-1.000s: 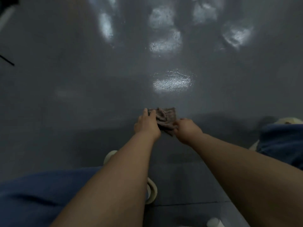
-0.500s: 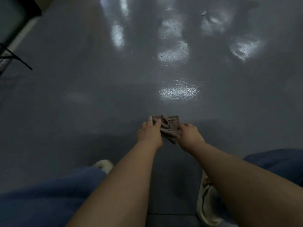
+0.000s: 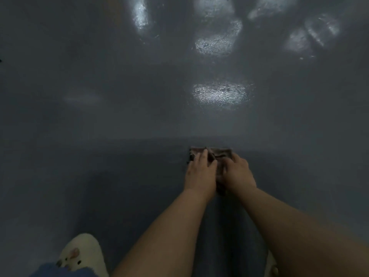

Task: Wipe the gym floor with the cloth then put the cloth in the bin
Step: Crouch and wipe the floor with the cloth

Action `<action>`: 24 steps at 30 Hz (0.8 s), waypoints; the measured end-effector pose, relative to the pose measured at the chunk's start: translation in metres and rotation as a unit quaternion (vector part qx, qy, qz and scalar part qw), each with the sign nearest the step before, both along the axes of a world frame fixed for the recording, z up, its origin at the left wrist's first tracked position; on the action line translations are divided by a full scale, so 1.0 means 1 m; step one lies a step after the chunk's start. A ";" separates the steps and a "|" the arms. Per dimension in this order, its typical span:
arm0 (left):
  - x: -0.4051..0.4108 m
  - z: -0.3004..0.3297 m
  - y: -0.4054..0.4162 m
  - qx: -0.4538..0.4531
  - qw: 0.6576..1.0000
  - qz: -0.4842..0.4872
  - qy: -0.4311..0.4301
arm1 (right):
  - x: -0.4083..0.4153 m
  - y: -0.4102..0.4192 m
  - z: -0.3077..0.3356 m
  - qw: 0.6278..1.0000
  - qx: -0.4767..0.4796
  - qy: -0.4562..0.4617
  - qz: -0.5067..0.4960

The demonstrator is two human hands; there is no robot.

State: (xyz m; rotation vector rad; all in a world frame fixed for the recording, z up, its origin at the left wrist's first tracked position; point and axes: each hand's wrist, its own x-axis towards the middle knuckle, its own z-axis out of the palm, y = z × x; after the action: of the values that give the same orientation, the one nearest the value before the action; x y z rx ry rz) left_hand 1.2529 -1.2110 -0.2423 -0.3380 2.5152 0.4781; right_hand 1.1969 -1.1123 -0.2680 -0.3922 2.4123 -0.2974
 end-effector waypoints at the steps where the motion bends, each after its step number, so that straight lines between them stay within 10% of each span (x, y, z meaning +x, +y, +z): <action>1: -0.005 -0.011 0.002 0.008 1.000 -0.014 -0.003 | -0.002 0.000 -0.008 0.999 0.012 0.003 0.031; 13: -0.045 -0.081 -0.022 -0.055 0.994 -0.095 0.014 | -0.018 -0.009 -0.043 0.992 -0.034 0.121 -0.002; 24: 0.026 -0.087 -0.133 -0.138 0.952 0.273 -0.026 | 0.001 -0.059 -0.041 0.990 -0.048 0.122 0.046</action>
State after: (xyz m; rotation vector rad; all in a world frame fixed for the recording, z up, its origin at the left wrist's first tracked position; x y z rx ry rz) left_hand 1.2790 -1.3442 -0.3289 -1.1546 2.4153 0.3111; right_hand 1.1978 -1.1715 -0.3093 -0.6134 2.6151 -0.3423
